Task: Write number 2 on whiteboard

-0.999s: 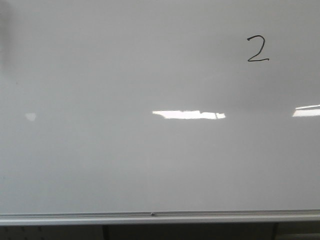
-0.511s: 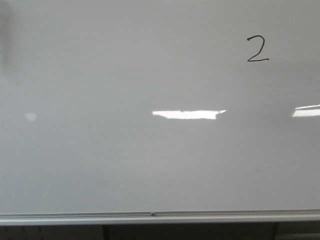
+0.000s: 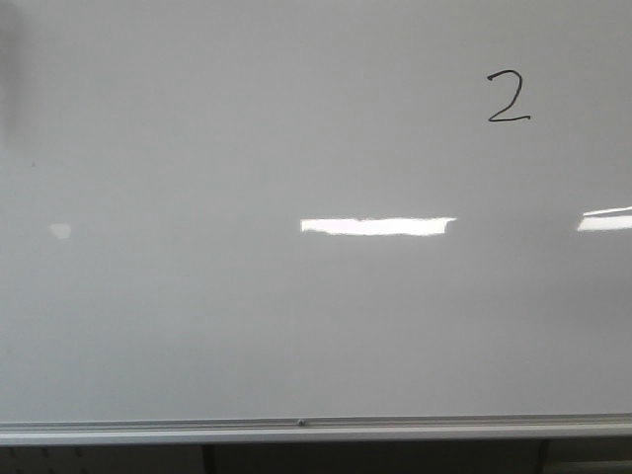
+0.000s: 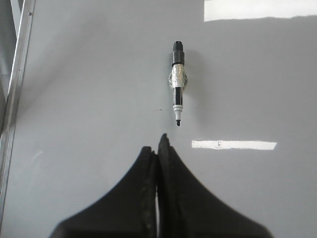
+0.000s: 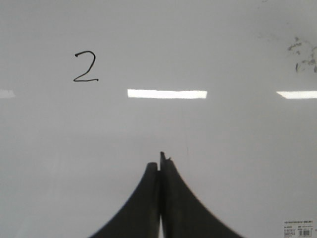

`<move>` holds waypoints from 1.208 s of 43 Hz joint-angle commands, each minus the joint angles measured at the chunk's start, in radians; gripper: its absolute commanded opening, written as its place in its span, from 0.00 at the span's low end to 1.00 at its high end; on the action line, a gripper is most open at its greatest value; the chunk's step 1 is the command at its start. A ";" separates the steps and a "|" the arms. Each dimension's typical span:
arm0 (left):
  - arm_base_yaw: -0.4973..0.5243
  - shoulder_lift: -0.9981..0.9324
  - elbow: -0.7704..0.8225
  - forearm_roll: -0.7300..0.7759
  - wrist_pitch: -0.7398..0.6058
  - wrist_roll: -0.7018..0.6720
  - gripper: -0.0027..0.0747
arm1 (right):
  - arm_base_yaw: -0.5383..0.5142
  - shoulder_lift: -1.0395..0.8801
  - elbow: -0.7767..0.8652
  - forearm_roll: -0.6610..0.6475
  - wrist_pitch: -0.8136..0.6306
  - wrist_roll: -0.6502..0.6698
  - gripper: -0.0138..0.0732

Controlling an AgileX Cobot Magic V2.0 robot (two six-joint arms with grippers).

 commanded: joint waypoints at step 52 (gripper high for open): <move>0.002 -0.026 0.034 -0.007 -0.083 -0.001 0.01 | 0.018 -0.021 0.140 0.014 -0.379 0.000 0.08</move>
